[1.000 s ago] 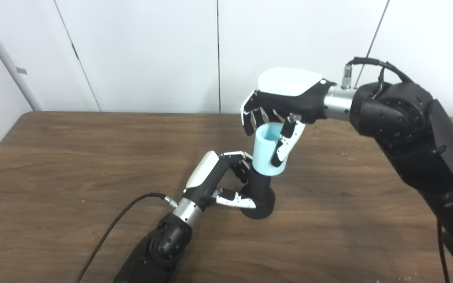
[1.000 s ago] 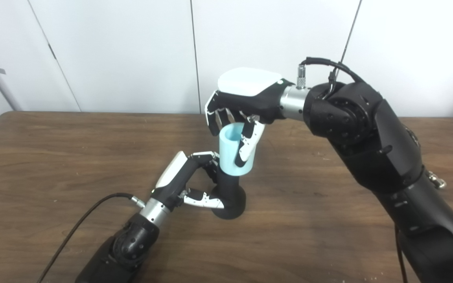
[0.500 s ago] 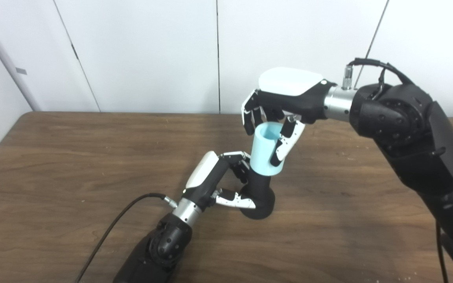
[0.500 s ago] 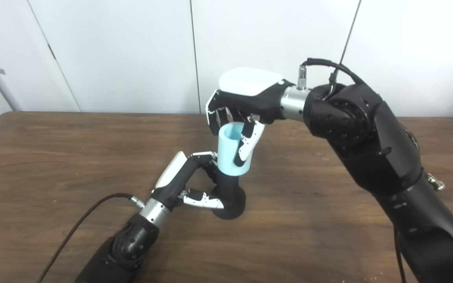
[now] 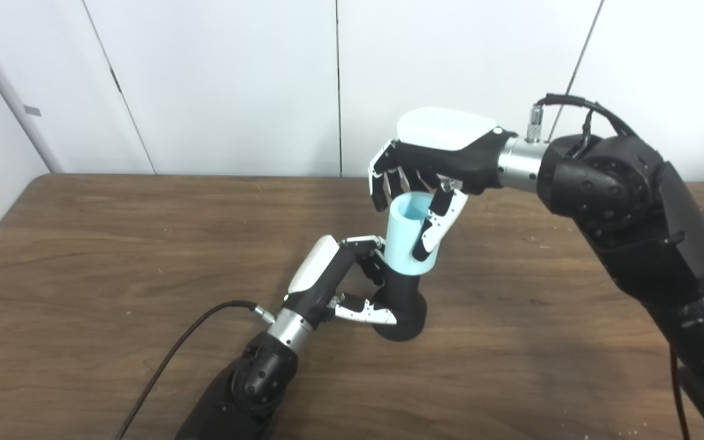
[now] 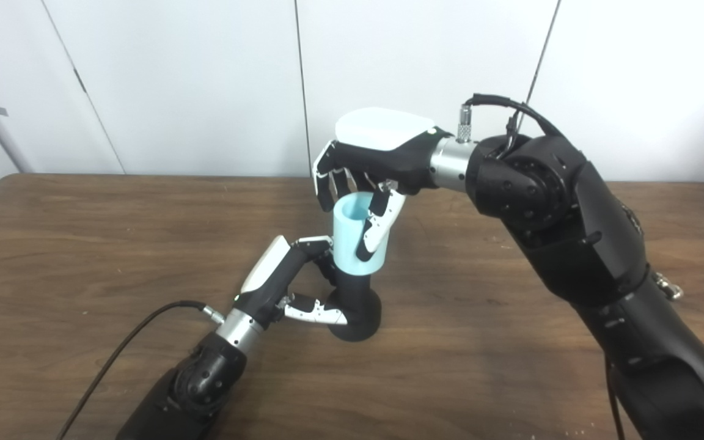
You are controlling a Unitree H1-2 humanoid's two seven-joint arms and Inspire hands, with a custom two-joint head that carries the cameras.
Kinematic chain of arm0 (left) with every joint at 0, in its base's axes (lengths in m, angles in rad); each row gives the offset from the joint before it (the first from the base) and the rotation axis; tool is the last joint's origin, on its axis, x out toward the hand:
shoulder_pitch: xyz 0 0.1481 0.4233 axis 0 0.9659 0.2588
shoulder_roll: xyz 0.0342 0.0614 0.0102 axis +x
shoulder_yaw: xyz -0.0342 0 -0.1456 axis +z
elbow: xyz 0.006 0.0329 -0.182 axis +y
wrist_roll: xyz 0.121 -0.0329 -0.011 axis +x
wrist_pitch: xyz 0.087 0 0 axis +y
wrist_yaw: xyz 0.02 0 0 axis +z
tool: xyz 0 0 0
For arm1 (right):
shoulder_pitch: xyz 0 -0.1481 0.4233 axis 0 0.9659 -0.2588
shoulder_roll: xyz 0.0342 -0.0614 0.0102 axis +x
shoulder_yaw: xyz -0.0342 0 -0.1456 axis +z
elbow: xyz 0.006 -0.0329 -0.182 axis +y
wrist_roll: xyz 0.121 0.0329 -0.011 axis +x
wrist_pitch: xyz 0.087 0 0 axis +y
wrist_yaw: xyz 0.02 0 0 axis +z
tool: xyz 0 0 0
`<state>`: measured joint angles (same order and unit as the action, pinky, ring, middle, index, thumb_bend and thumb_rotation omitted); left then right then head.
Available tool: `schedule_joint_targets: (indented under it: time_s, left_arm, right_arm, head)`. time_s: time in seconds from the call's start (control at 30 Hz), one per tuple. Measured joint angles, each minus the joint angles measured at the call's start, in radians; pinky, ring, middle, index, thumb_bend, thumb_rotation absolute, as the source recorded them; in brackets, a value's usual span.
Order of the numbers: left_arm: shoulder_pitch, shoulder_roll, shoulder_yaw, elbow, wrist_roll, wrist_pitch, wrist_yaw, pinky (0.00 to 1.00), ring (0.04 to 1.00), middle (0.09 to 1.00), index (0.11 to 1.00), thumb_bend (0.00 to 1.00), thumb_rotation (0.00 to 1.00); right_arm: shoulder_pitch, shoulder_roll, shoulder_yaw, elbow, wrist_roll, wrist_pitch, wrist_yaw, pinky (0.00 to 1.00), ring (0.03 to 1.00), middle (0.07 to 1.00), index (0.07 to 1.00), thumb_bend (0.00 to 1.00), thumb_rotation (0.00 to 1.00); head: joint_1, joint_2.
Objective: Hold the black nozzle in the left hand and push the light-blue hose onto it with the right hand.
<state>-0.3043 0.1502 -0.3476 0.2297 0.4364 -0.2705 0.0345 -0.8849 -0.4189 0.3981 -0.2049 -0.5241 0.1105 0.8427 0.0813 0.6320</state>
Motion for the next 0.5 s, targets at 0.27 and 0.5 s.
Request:
schedule_joint_targets:
  time_s: [0.27, 0.5]
  left_arm:
    - [0.002, 0.000, 0.000, -0.004, 0.000, 0.004, 0.000, 0.44, 0.390, 0.354, 0.471, 0.52, 0.08]
    - [0.006, 0.000, 0.000, -0.009, -0.001, 0.009, 0.001, 0.45, 0.399, 0.357, 0.471, 0.52, 0.08]
  right_arm:
    - [0.000, 0.000, 0.005, 0.000, 0.000, 0.000, -0.004, 0.21, 0.280, 0.402, 0.507, 0.52, 0.00]
    - [0.000, 0.000, 0.009, 0.003, 0.000, 0.000, -0.008, 0.20, 0.276, 0.403, 0.508, 0.52, 0.00]
  head:
    - [0.002, 0.002]
    - [0.002, 0.003]
